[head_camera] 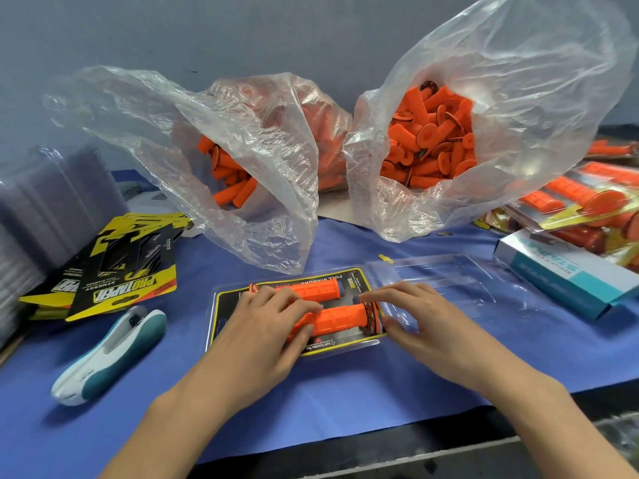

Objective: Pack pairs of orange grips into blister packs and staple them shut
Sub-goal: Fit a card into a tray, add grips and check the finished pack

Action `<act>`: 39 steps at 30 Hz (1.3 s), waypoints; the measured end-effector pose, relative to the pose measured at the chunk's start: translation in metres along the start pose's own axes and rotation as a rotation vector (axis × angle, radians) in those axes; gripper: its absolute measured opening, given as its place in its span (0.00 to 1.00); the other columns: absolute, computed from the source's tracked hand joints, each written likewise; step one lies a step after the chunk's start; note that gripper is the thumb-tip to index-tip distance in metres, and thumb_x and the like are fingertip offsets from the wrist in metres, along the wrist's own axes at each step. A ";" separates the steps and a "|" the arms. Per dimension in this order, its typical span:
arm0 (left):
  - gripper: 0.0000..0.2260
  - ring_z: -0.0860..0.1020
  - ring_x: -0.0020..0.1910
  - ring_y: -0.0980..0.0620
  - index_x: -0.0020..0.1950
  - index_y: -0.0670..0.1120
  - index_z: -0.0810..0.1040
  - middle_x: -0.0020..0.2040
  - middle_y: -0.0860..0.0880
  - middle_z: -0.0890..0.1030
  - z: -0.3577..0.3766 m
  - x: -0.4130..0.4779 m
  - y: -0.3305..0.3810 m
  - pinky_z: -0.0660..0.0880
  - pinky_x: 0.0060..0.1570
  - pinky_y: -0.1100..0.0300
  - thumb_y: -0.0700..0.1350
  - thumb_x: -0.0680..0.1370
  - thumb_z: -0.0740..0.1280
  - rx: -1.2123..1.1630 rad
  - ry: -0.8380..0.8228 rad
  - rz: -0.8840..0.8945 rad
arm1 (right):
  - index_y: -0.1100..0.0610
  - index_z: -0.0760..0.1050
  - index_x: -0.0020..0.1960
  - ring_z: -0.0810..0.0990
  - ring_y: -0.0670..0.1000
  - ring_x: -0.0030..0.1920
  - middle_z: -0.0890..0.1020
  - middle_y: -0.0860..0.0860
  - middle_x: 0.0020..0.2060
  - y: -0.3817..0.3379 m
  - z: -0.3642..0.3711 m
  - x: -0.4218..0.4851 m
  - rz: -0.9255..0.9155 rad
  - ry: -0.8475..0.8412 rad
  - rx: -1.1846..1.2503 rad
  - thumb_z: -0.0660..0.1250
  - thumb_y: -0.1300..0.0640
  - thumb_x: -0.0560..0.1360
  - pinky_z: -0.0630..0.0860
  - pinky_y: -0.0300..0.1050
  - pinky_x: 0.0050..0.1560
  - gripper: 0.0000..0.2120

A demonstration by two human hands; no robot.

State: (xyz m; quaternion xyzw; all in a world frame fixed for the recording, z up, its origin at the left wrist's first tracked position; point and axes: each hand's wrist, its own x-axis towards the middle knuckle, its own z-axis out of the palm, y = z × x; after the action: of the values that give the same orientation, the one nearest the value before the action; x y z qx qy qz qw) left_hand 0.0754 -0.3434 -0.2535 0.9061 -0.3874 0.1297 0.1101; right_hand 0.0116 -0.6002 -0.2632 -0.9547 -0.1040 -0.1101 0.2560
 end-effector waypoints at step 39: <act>0.18 0.79 0.53 0.51 0.58 0.53 0.77 0.56 0.55 0.78 0.003 -0.016 0.002 0.75 0.51 0.56 0.60 0.73 0.69 0.189 0.054 0.137 | 0.59 0.73 0.59 0.82 0.52 0.46 0.82 0.56 0.50 -0.044 0.020 -0.025 0.924 0.682 1.558 0.63 0.57 0.81 0.76 0.43 0.44 0.09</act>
State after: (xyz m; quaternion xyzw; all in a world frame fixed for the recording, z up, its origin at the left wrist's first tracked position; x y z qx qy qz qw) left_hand 0.0640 -0.3351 -0.2608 0.8800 -0.4314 0.1971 0.0252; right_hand -0.0203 -0.5556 -0.2663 -0.3808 0.3177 -0.1701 0.8515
